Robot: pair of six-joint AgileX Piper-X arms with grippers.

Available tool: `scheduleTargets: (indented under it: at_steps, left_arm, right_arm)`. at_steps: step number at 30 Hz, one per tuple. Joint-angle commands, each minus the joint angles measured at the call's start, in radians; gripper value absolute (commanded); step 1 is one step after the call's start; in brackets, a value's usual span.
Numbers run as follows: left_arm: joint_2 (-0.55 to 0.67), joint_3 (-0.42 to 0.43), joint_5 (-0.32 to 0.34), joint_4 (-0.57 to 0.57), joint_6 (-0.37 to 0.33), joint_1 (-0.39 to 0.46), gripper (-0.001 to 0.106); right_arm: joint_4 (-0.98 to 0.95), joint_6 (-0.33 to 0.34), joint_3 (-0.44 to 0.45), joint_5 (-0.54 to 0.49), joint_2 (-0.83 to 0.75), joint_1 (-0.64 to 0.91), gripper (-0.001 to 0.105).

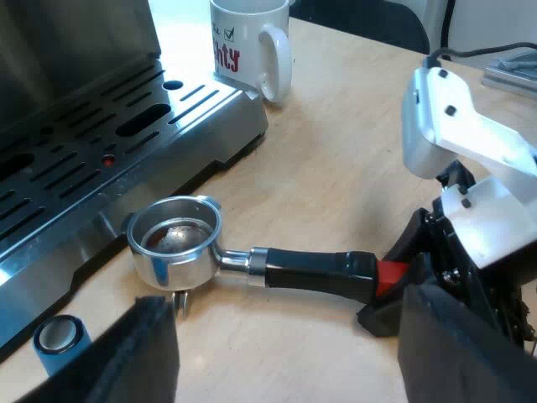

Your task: Grind coffee beans and then tamp

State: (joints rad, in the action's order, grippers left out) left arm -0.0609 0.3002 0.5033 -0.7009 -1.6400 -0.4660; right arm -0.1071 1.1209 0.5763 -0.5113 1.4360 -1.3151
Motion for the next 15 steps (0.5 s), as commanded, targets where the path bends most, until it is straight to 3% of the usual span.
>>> scheduleTargets:
  at_steps: [1, 2, 5, 15]
  left_arm:
    - [0.005, 0.002, -0.007, 0.016, 0.0, -0.005, 0.059]
    - [0.005, 0.002, -0.007, 0.018, 0.0, -0.005, 0.059]
    - [0.005, 0.002, -0.007, 0.018, 0.0, -0.005, 0.059]
    - [0.005, 0.002, -0.007, 0.018, 0.0, -0.005, 0.059]
  right_arm:
    - [-0.005, -0.003, 0.008, 0.045, 0.0, 0.014, 0.026]
    - [-0.01, -0.003, 0.008, 0.045, 0.0, 0.014, 0.037]
    - [-0.031, -0.003, 0.008, 0.045, 0.0, 0.014, 0.054]
    - [-0.167, -0.003, 0.008, 0.123, -0.026, 0.014, 0.056]
